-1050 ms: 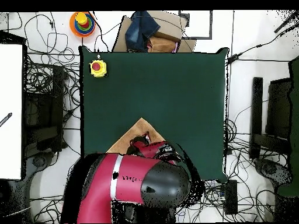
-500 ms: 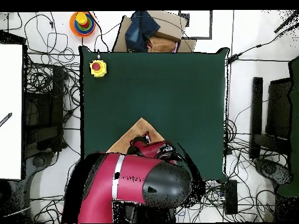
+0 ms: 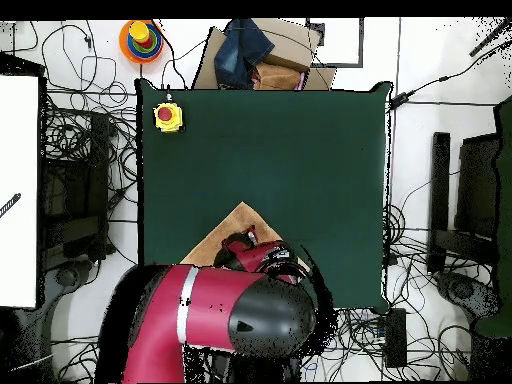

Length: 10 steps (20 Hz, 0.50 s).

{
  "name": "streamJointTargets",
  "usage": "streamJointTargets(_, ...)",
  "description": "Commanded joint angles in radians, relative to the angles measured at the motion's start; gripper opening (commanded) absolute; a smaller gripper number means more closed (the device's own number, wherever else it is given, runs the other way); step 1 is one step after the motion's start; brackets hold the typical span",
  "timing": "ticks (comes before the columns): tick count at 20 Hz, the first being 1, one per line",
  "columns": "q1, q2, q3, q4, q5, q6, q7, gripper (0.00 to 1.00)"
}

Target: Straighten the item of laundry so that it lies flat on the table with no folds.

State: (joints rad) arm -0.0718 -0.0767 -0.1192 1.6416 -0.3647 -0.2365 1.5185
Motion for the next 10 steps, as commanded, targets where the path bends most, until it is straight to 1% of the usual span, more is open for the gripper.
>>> streamJointTargets(1,0.003,0.417,0.027,-0.650,0.339,0.277,0.128,1.00)
streamJointTargets(5,0.023,0.435,-0.006,-0.691,0.399,0.354,0.170,1.00)
streamJointTargets(10,0.019,0.486,-0.019,-0.790,0.379,0.403,0.170,1.00)
